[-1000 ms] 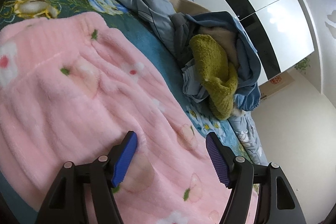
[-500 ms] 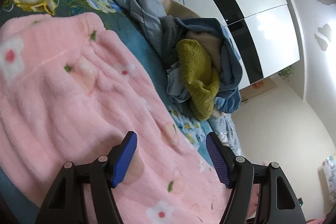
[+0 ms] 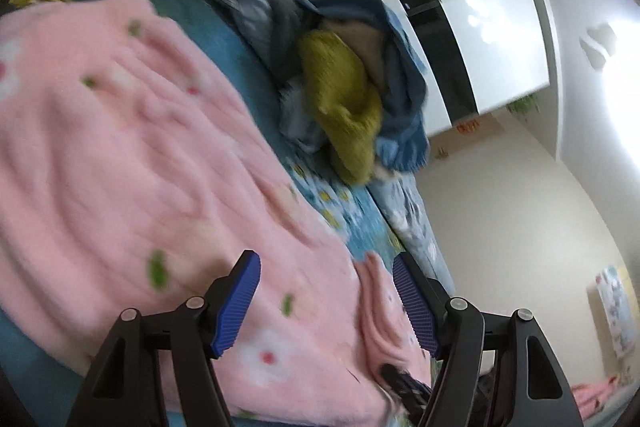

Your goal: Fold clothes

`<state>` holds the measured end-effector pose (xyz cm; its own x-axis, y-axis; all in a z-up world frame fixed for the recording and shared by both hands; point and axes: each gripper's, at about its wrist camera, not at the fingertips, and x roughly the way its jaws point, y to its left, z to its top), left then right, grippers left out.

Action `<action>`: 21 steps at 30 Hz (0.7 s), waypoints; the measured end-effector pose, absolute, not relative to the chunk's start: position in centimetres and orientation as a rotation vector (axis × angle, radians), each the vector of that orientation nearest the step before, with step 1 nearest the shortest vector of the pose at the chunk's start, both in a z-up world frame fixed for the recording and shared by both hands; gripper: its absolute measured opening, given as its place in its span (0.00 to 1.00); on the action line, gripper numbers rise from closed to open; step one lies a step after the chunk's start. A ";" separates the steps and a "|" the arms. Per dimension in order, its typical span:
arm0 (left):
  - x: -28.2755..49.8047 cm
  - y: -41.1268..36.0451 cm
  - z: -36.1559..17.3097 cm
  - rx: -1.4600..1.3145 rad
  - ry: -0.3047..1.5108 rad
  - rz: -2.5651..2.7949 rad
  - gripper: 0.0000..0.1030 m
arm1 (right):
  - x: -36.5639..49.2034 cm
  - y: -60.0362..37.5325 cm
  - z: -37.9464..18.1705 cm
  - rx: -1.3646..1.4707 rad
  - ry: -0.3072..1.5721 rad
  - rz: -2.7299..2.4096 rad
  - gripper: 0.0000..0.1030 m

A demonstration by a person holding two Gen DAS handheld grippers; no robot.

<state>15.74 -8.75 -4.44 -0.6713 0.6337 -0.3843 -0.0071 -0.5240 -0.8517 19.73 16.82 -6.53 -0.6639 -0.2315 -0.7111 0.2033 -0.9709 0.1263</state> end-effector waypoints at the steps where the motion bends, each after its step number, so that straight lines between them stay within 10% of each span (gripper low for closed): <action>1: 15.5 -7.9 -4.4 -0.996 -1.221 2.202 0.72 | 19.9 16.8 -6.6 1.148 -0.053 -2.659 0.23; 7: 13.9 -1.4 -4.0 -1.114 -1.064 2.031 0.73 | 22.2 20.4 -5.0 1.050 -0.314 -2.640 0.45; 21: 11.0 7.8 -5.7 -1.352 -0.864 1.950 0.72 | 29.9 35.9 -5.8 0.988 -0.973 -2.874 0.45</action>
